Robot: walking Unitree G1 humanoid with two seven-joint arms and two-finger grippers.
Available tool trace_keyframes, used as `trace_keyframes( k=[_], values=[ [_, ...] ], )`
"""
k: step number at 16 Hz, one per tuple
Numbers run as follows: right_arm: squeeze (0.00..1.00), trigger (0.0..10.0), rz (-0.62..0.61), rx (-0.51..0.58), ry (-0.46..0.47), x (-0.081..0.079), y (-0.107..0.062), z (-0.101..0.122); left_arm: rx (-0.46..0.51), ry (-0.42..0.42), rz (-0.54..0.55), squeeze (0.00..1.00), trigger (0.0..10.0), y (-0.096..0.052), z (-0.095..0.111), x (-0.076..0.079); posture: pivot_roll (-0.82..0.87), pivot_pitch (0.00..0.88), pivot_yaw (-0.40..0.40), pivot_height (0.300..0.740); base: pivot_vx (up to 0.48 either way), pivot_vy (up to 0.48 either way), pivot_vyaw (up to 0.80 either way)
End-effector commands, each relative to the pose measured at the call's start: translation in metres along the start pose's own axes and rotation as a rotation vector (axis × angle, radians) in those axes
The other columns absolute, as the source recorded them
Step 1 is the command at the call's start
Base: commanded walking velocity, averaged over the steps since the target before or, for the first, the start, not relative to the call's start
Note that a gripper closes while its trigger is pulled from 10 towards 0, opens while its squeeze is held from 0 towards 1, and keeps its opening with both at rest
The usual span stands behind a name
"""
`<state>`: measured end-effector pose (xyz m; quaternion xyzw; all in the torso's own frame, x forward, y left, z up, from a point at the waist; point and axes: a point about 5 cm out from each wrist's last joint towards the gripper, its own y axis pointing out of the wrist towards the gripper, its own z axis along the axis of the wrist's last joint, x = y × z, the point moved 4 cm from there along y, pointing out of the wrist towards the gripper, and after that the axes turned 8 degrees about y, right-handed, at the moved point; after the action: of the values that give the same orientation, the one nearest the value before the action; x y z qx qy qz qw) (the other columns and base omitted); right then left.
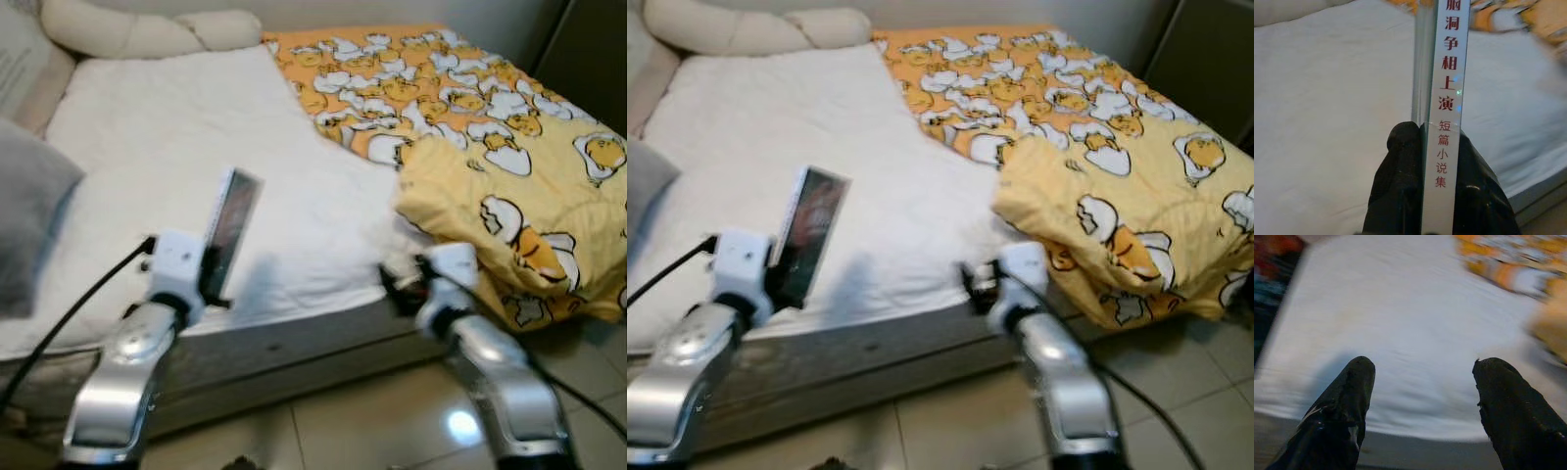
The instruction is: Clean up the room
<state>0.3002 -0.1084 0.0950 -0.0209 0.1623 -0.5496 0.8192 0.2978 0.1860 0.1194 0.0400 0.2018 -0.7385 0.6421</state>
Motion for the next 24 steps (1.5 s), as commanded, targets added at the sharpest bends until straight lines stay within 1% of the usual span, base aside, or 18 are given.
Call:
trace_keyframes(
  k=[1, 17, 19, 21, 24],
  values=[
    [0.0, 10.0, -0.008, 0.023, -0.016, 0.006, -0.003, 0.007, 0.062, 0.005, 0.001, 0.0, 10.0, 0.001, 0.015, 0.002, -0.03, 0.0, 0.002, 0.74, 0.0, 0.379, 0.0],
    [0.0, 10.0, 0.001, 0.023, -0.023, 0.006, -0.003, 0.007, 0.064, 0.005, 0.002, 0.0, 10.0, 0.001, 0.016, 0.002, -0.03, 0.0, 0.002, 0.74, 0.0, 0.379, 0.0],
    [0.0, 10.0, -0.033, 0.002, -0.005, 0.008, -0.001, 0.001, 0.113, -0.006, 0.062, 0.0, 10.0, 0.004, 0.025, -0.006, -0.02, 0.0, 0.006, 0.74, 0.0, 0.0, 0.0],
    [0.0, 10.0, -0.034, 0.0, -0.007, 0.008, 0.001, 0.002, 0.12, -0.013, 0.059, 0.0, 10.0, 0.005, 0.027, -0.007, -0.02, 0.0, 0.005, 0.74, 0.0, 0.0, 0.0],
    [0.0, 10.0, -0.036, -0.002, -0.01, 0.009, 0.002, 0.003, 0.118, 0.005, 0.05, 0.0, 10.0, 0.007, 0.027, -0.005, -0.02, 0.0, 0.006, 0.74, 0.0, 0.0, 0.0]
  ],
)
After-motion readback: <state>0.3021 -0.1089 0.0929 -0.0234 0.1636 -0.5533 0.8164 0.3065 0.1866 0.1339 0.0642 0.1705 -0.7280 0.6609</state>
